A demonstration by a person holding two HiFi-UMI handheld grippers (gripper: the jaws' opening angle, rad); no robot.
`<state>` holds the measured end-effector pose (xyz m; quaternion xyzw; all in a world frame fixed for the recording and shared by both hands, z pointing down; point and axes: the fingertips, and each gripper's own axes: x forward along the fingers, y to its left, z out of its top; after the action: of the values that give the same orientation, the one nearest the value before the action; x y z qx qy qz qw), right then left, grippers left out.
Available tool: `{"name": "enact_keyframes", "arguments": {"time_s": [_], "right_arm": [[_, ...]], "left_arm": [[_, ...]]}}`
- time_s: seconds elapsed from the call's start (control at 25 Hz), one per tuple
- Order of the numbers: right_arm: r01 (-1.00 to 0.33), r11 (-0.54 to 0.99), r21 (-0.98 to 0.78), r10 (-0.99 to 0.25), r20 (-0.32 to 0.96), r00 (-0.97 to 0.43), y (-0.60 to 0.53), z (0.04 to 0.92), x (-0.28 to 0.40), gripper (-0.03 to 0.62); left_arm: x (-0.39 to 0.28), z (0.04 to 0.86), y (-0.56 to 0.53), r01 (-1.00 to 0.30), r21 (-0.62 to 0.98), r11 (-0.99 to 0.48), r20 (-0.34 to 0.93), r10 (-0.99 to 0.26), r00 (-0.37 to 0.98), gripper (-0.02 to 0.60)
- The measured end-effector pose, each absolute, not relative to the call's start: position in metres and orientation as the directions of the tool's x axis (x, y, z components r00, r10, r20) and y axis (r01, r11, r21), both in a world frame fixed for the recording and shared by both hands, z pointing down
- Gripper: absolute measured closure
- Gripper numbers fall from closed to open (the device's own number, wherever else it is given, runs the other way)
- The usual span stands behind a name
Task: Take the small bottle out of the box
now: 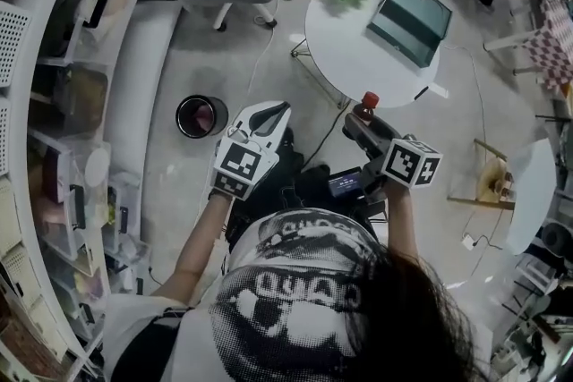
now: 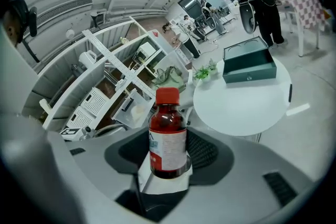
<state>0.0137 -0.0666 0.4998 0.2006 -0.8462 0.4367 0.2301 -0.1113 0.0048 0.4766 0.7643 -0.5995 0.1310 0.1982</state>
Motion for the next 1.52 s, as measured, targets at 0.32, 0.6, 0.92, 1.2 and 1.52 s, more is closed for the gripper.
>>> {"name": "enact_keyframes", "arguments": {"time_s": [0.32,0.6,0.92,1.2,1.52], "right_arm": [[-0.501,0.569,-0.652,-0.103,0.548,-0.83,-0.052,0.5,0.06,0.372],[-0.468,0.586,-0.661,-0.087,0.523,-0.848,-0.043,0.496,0.109,0.373],[-0.427,0.581,-0.693,-0.073,0.477,-0.876,-0.024,0.495,0.138,0.373],[-0.399,0.586,-0.705,-0.067,0.449,-0.891,-0.013,0.492,0.155,0.373],[-0.386,0.591,-0.709,-0.074,0.428,-0.901,-0.005,0.487,0.167,0.373]], "left_arm": [[-0.084,0.471,0.015,-0.987,0.129,-0.098,0.429,-0.892,0.144,0.566],[-0.033,0.465,0.034,-0.99,0.139,-0.024,0.418,-0.905,0.081,0.566],[0.007,0.464,0.066,-0.992,0.124,0.01,0.43,-0.902,0.045,0.566],[0.026,0.461,0.085,-0.992,0.116,0.04,0.423,-0.906,0.013,0.566],[0.045,0.456,0.093,-0.994,0.108,0.017,0.406,-0.913,0.028,0.566]]}}
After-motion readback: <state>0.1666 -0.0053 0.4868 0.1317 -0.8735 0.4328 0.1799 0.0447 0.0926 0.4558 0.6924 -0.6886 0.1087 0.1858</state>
